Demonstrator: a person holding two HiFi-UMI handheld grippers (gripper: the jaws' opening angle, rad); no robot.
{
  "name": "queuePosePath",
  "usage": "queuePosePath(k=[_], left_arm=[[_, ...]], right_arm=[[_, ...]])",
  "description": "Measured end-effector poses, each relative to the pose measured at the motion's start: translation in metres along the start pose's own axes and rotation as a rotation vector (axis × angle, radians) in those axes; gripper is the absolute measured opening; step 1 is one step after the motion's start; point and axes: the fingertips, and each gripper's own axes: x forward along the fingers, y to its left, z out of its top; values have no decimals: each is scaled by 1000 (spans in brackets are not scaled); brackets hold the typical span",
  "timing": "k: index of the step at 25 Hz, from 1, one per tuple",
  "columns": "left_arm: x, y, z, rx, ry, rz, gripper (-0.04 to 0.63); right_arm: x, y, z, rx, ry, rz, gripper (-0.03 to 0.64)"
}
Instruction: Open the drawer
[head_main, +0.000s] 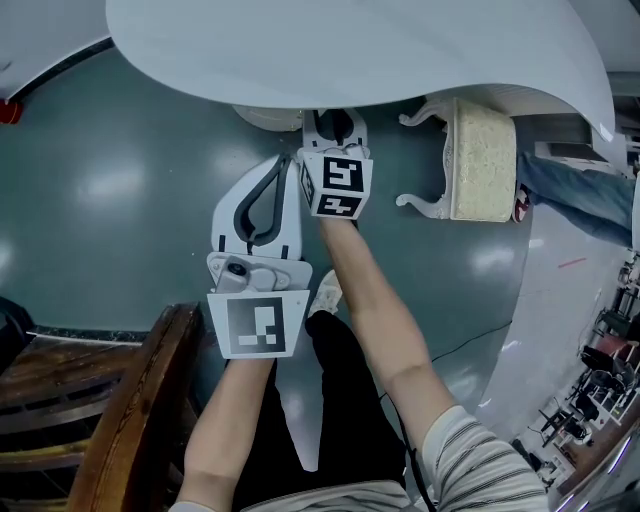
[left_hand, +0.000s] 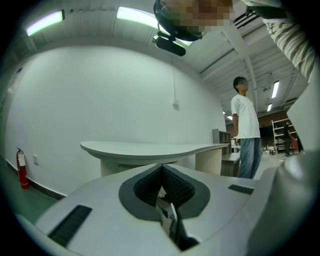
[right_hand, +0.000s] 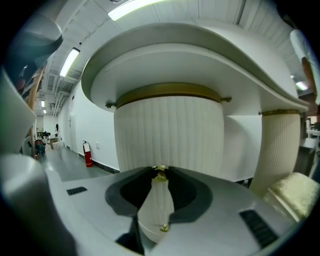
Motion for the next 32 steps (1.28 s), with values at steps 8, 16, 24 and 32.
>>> queuePosePath(k=[8, 16, 24, 32], left_arm=[[1, -3, -2, 11, 17, 1, 0], [0, 0, 8, 20, 6, 4, 0], [-7, -7, 3, 65, 44, -8, 0], [-9, -15, 20, 35, 35, -4, 0]], right_arm=[[-1, 0, -1, 6, 0, 13, 110], [-14, 4, -5, 9, -1, 16, 110], [-27, 4, -9, 20, 16, 20, 110], [-52, 7, -18, 27, 35, 31, 110]])
